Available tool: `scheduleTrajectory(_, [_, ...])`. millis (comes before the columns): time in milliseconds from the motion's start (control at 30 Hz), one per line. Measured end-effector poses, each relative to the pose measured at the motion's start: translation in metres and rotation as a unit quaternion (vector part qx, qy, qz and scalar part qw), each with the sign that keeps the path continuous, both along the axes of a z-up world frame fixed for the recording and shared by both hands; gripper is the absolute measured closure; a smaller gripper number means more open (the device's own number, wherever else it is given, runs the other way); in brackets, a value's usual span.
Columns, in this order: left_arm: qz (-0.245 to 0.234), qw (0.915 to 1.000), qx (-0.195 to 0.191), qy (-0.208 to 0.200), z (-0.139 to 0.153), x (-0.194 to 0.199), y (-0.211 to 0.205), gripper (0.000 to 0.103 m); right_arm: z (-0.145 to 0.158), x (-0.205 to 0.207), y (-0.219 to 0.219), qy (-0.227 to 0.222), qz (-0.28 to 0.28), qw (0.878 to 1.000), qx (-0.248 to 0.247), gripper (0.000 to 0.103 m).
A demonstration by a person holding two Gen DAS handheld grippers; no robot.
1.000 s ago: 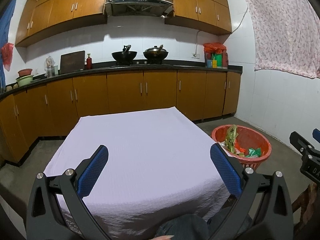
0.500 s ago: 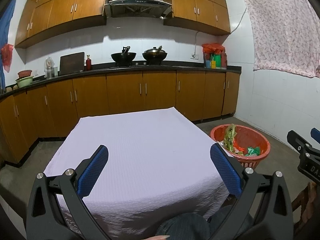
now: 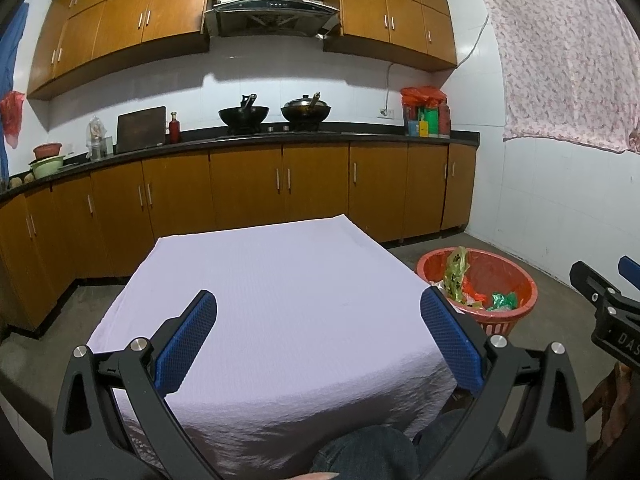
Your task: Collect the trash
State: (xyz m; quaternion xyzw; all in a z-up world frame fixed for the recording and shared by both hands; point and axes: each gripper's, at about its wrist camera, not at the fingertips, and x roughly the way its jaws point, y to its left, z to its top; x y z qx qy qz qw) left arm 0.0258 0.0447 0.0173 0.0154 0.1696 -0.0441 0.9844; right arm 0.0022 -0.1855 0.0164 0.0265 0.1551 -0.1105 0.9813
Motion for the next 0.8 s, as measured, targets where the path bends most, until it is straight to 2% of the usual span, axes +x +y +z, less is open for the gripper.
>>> scheduleTrajectory(800, [-0.003,1.0000,-0.004,0.005,-0.0022,0.0016,0.0043,0.002,-0.0014,-0.0017,-0.0003,0.001,-0.001,1.000,0.001,0.004])
